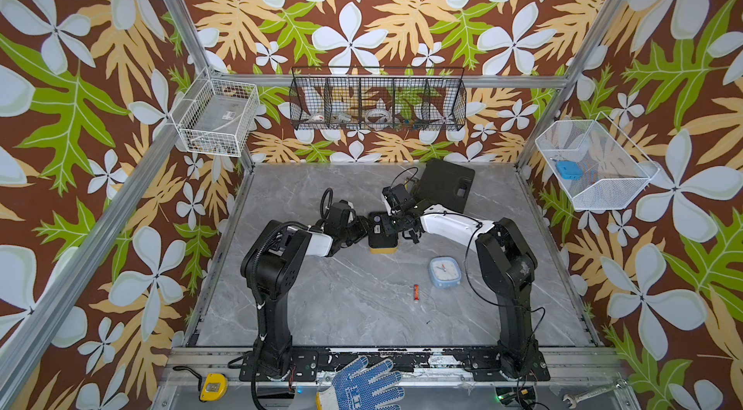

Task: Insert the battery into the alarm
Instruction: Install the battery in the alarm.

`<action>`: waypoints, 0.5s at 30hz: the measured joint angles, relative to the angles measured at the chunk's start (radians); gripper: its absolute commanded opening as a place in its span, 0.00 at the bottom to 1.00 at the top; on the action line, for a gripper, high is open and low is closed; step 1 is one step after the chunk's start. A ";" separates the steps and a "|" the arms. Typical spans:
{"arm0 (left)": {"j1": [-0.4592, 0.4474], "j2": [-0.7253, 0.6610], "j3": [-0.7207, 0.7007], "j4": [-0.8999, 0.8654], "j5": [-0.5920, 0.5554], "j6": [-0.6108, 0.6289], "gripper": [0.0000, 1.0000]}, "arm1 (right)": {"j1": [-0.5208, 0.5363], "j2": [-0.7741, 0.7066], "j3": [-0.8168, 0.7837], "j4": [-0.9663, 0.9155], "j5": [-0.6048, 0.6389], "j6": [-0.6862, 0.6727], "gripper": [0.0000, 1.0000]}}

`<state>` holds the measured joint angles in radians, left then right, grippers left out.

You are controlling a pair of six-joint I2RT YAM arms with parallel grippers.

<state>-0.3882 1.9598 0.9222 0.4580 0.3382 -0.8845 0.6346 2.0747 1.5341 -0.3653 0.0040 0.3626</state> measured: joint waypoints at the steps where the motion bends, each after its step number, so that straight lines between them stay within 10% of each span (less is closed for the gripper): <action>1: 0.000 0.000 0.000 0.000 0.000 0.000 0.44 | -0.001 0.008 0.006 -0.001 0.000 0.000 0.16; 15: -0.001 0.002 0.000 0.002 -0.001 -0.003 0.44 | 0.005 0.059 0.037 -0.009 0.019 0.008 0.00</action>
<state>-0.3893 1.9617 0.9218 0.4599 0.3370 -0.8879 0.6399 2.1338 1.5715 -0.3740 0.0227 0.3706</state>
